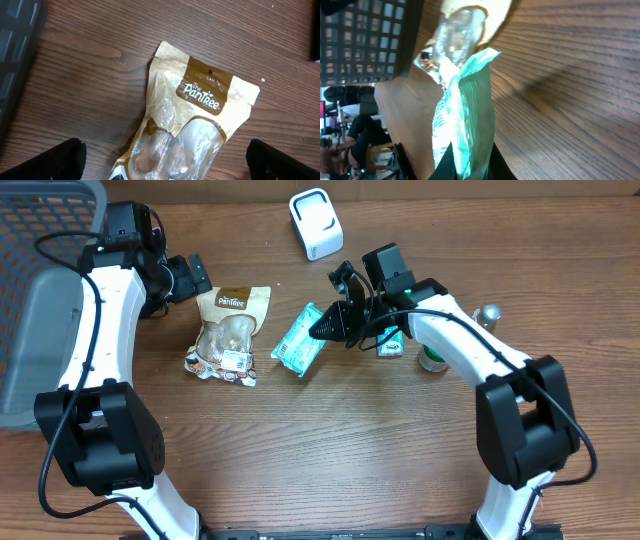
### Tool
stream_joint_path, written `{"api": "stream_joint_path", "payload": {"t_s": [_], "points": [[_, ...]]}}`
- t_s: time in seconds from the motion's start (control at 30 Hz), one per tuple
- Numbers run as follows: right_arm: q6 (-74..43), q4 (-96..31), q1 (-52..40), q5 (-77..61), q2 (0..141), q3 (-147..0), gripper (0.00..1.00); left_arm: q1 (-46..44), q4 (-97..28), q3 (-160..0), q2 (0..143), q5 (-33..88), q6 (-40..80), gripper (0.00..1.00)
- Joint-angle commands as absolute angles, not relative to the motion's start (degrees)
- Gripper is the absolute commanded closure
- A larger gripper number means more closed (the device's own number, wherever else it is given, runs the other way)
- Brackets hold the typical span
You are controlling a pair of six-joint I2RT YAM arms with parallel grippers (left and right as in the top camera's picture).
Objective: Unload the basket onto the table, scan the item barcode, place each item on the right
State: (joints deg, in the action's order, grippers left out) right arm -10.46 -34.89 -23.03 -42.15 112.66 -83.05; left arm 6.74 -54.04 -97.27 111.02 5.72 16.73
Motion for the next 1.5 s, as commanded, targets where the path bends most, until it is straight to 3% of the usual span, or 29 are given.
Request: {"api": "stream_joint_path", "payload": {"t_s": [0.0, 0.6, 1.47], "points": [[-7.42, -35.64, -23.27, -42.94, 109.78, -84.84, 0.96, 6.35, -53.95, -98.19, 110.32, 5.34, 16.27, 0.0], [-0.93, -38.54, -27.05, -32.34, 109.6, -85.27, 0.96, 6.35, -53.95, -98.19, 110.32, 5.34, 16.29, 0.0], [0.51, -38.79, -29.19, -29.34, 109.49, -85.91, 0.96, 5.93, -53.95, -98.19, 110.32, 5.34, 16.29, 0.0]]}}
